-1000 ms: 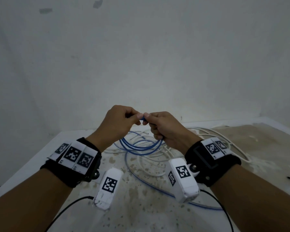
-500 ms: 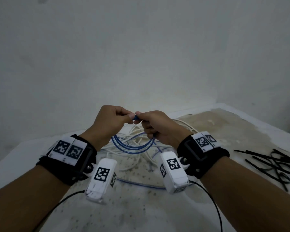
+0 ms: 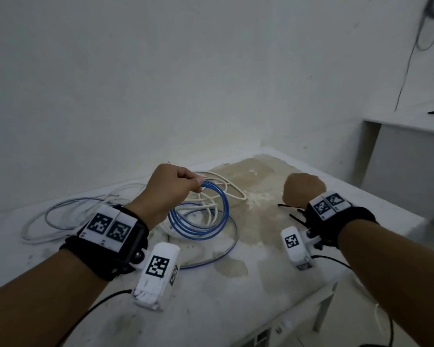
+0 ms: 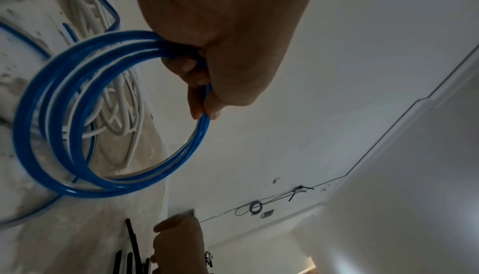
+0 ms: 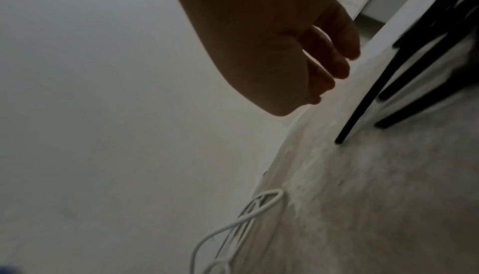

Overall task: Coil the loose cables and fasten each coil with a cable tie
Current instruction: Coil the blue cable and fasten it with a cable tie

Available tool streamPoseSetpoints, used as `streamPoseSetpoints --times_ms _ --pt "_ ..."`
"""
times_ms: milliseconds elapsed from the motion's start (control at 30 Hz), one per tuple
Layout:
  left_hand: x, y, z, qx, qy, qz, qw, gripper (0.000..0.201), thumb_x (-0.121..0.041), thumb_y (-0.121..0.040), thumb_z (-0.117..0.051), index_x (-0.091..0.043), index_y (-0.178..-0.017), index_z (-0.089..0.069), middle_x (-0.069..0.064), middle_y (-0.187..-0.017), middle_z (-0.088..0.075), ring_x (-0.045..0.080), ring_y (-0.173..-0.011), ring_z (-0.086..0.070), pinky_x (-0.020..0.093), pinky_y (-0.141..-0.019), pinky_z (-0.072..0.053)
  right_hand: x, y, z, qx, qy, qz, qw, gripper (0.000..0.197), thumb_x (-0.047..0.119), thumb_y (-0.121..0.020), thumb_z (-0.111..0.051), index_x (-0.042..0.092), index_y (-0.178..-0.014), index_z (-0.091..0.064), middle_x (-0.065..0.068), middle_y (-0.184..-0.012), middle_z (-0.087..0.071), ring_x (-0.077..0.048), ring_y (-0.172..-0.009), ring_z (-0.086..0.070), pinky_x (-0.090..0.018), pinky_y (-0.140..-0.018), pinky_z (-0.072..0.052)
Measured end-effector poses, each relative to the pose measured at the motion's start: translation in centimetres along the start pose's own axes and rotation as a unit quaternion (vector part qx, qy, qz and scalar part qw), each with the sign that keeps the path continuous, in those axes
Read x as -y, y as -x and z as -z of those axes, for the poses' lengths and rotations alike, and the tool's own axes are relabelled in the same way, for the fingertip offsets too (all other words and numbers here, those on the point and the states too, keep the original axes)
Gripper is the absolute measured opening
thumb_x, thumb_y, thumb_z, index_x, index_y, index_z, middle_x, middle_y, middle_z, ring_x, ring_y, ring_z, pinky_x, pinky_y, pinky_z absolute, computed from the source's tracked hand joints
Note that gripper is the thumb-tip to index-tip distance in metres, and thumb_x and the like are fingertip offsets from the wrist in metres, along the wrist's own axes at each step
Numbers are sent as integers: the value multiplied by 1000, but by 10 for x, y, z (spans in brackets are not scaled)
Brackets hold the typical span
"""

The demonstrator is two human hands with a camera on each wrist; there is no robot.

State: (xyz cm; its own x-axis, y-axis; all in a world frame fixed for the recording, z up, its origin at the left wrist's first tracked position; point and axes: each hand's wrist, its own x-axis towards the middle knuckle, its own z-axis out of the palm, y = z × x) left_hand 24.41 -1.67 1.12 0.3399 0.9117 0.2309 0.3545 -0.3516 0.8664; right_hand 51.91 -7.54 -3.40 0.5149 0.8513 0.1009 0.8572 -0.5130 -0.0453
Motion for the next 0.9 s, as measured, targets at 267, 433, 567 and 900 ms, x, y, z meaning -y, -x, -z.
streamPoseSetpoints --times_ms 267,433,567,900 --pt "-2 5 -3 9 -2 4 1000 12 -16 -90 -70 -5 -88 -76 7 -79 -74 -9 -48 -56 16 -57 -40 -22 -5 -23 35 42 -18 998 31 11 -92 -53 13 -62 -45 0 -64 -47 -13 -55 -44 -27 -62 -44" --pt "-1 4 3 8 -4 10 1000 12 -17 -90 -70 -7 -88 -76 5 -77 -75 -9 -46 -55 20 -58 -38 -12 -9 -20 -18 38 5 999 27 7 -90 -53 12 -64 -48 -1 -64 -46 -22 -68 -55 -29 -63 -46" --pt "-1 2 2 7 1 12 1000 13 -16 -90 -70 -5 -90 -76 6 -78 -74 -9 -46 -54 20 -59 -39 2 -10 -17 -40 34 40 998 34 2 -90 -50 12 -59 -41 -3 -61 -44 -24 -66 -53 -29 -61 -44" --pt "4 1 9 6 1 26 1000 14 -20 -89 -71 -7 -88 -77 2 -75 -74 -11 -46 -53 18 -59 -39 20 -23 -40 -5 26 118 993 23 8 -89 -54 4 -68 -63 -6 -66 -61 -20 -61 -57 -29 -61 -51"
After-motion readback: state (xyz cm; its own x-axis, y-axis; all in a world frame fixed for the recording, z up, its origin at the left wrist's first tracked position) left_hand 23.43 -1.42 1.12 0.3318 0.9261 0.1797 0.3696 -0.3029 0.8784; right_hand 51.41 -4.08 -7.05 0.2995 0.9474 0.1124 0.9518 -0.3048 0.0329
